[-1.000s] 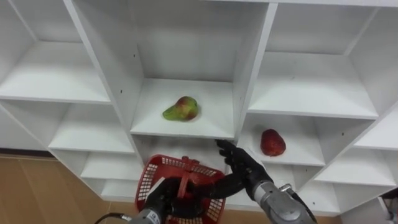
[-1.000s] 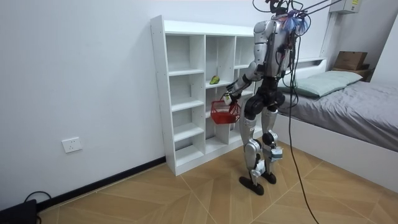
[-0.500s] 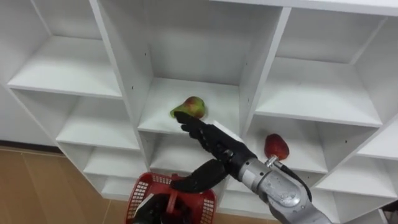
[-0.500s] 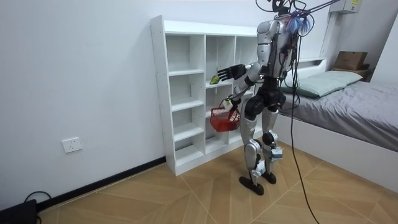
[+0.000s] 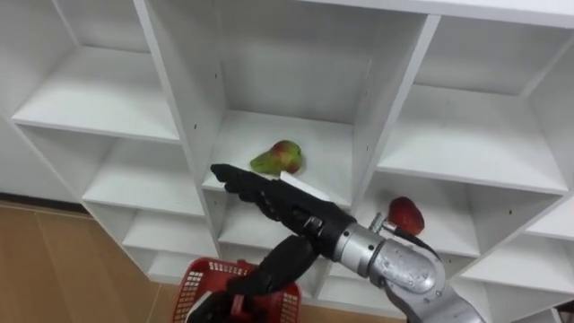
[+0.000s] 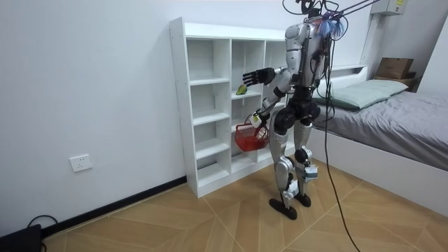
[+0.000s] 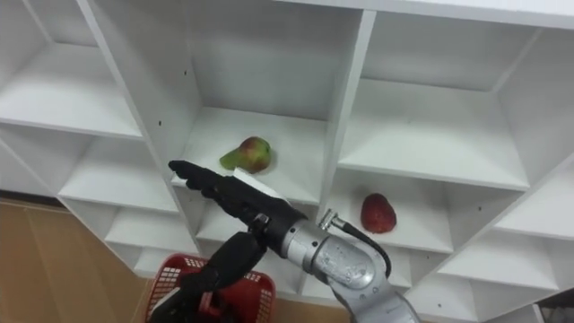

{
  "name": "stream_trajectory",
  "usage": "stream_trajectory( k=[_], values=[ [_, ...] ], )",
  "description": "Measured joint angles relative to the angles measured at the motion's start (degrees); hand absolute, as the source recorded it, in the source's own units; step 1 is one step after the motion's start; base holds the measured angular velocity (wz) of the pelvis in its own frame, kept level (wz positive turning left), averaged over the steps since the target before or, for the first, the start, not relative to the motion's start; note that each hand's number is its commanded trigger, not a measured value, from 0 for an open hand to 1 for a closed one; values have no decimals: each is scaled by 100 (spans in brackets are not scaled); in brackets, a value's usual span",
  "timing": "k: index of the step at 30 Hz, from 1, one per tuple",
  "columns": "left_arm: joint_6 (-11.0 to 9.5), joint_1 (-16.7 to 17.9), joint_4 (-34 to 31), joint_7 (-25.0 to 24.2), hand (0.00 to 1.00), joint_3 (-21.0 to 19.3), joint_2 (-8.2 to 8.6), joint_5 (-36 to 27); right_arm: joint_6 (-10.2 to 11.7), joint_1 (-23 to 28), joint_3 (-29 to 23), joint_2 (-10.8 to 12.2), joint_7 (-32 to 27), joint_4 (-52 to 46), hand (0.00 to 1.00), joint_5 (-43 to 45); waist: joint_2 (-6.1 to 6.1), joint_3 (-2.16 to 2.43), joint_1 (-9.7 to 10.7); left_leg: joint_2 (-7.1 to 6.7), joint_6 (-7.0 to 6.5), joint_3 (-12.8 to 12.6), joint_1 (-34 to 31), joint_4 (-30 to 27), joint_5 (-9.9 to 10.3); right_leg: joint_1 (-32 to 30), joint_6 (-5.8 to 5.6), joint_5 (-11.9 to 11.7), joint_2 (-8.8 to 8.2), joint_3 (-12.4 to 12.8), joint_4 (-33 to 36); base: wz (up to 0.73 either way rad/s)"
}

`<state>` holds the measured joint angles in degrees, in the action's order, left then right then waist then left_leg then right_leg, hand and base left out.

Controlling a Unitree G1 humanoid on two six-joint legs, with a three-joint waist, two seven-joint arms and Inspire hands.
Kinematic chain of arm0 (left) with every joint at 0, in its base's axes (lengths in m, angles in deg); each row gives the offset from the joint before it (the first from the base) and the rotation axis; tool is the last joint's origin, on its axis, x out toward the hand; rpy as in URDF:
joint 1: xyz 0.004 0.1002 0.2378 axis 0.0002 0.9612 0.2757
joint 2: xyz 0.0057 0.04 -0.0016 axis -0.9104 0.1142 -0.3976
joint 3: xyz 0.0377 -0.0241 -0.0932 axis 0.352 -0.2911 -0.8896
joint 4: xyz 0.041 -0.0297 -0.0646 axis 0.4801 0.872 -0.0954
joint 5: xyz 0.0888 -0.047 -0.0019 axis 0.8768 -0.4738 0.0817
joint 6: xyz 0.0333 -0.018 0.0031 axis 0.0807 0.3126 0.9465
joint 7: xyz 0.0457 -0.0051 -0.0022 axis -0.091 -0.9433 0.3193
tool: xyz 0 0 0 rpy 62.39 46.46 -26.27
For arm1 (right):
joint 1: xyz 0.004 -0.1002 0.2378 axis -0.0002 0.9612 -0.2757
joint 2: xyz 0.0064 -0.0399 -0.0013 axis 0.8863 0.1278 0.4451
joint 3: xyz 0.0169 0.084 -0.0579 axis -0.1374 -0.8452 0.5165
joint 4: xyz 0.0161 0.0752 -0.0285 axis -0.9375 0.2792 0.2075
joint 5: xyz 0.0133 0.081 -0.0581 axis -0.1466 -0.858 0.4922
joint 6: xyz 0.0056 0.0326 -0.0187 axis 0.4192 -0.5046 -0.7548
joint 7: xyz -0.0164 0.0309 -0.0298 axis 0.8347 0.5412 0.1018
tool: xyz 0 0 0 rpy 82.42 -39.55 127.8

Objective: Collect fruits from the closet

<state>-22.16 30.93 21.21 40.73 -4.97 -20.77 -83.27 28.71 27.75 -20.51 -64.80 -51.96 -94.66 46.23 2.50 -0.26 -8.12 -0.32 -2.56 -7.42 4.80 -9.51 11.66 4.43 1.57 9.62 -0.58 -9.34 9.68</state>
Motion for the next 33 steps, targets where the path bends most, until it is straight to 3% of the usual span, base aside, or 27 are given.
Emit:
stream_trajectory(
  k=[5,8,16,19,33],
  values=[
    [0,1,-7,57,100,6,8,-4,0,-4,-140,20,-117,-223,0,63,-29,-65,9,2,-5,-3,-12,25,6,7,-1,0,2,-8,4,0],
    [0,6,-5,119,100,-14,42,-4,4,-4,-293,82,-195,-367,0,471,-34,-67,23,5,-4,3,-12,34,6,15,0,-1,3,-9,15,0],
    [-85,26,77,363,100,-111,125,-1,70,-6,-726,116,-849,-837,0,1457,-40,-57,5,8,-4,-30,-5,17,5,-34,1,-1,11,38,17,-1],
    [-108,44,77,464,100,-109,119,2,183,-15,-730,151,-1086,-912,0,1869,-36,-53,-2,8,-4,-34,1,18,5,-38,1,-2,16,66,16,-3],
    [-130,56,-36,536,100,-109,168,113,184,-55,-689,92,-1672,-898,0,2792,55,3,-47,8,-4,-60,-3,88,5,-56,0,-2,35,116,11,-1]
  ],
)
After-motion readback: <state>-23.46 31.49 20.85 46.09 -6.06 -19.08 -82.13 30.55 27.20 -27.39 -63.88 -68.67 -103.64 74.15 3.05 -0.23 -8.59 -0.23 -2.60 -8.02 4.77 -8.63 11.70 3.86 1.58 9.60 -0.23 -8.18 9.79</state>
